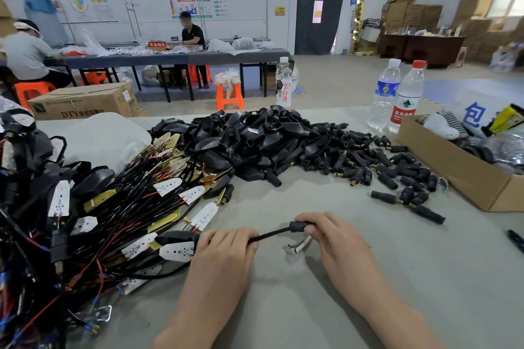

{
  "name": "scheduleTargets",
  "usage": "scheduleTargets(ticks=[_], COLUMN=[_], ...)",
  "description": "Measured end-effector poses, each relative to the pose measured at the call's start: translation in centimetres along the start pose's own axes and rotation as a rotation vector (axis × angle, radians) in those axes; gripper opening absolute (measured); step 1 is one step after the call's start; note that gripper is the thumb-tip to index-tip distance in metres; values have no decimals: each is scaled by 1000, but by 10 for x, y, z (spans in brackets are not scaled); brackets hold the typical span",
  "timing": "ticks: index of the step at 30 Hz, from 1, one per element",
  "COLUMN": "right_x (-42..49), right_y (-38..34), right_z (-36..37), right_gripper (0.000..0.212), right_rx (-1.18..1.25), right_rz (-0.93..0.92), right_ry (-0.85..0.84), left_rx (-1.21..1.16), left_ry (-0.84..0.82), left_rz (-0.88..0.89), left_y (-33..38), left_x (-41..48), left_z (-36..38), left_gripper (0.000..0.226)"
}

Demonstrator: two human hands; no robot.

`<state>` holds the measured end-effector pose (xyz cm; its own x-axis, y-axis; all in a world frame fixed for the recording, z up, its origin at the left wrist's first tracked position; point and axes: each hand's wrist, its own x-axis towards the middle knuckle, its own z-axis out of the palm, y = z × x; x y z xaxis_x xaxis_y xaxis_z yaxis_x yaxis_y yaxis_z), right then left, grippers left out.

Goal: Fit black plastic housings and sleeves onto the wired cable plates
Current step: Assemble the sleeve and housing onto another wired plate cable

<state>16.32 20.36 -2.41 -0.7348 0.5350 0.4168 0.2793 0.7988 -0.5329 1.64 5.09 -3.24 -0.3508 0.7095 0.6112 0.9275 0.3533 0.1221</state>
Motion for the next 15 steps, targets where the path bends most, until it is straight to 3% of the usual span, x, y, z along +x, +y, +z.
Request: scheduleTargets(ticks=[5, 9, 15], right_x=[-1, -3, 1], right_y=[-3, -15, -3], right_z=[0, 5, 5], right_gripper=[24, 31, 29], right_rx=[-94, -198, -177], right_rz=[-42, -142, -88], right_ry=[-12, -116, -109], left_rx=[53, 63, 39], left_ry=[-4, -37, -33], left_rz=[18, 74, -3], left_y=[-2, 6, 2], left_x=[2, 2, 4], left_z=[5, 7, -5], left_gripper=[30, 34, 33])
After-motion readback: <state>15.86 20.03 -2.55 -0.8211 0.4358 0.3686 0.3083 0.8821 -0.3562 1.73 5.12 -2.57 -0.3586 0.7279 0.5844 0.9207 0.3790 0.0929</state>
